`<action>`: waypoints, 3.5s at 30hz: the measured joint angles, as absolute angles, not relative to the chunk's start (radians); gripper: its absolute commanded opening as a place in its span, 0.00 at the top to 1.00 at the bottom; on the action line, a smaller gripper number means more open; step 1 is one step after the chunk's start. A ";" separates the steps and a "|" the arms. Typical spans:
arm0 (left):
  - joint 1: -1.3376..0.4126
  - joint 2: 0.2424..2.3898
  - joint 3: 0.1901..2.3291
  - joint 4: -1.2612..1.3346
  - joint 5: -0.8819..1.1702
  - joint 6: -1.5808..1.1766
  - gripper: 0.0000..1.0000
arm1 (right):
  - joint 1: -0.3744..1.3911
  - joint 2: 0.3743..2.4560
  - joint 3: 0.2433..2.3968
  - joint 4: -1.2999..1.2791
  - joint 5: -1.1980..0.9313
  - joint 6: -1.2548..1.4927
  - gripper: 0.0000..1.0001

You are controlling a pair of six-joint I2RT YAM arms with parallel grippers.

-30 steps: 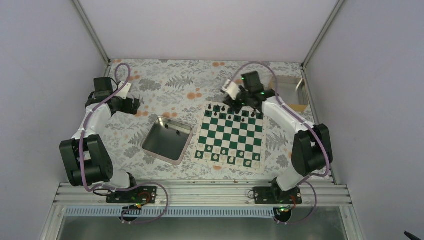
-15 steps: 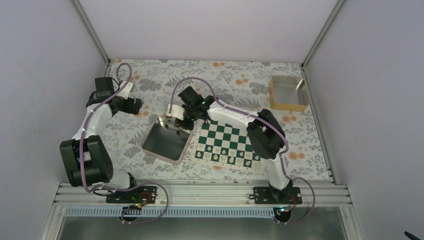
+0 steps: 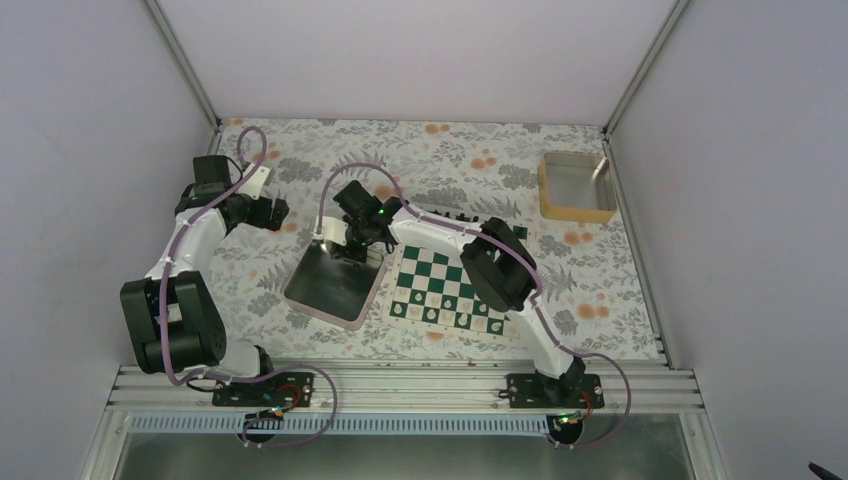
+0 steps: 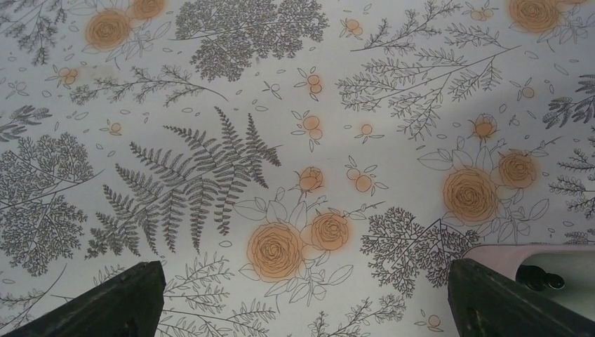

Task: Set up the chess pieces on the board
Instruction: Pick up the chess piece from the storage box.

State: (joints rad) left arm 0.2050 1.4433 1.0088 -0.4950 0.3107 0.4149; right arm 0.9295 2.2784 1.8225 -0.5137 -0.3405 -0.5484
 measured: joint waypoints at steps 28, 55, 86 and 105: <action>0.205 1.435 0.996 -0.495 0.353 0.433 0.00 | 1.017 2.314 1.849 -0.463 -0.047 -0.565 0.72; 0.205 1.434 0.996 -0.494 0.364 0.434 0.00 | 1.046 2.328 1.825 -0.490 0.017 -0.607 0.67; 0.205 1.417 0.996 -0.495 0.364 0.434 0.00 | 0.991 2.141 1.686 -0.625 -0.010 -0.616 0.62; 0.205 1.417 0.996 -0.495 0.364 0.435 0.00 | 0.984 2.205 1.722 -0.648 -0.049 -0.616 0.70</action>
State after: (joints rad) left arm 0.2050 1.4166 0.9962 -0.4950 0.3637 0.4347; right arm 0.9840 2.2047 1.7218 -0.6476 -0.0490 -0.6163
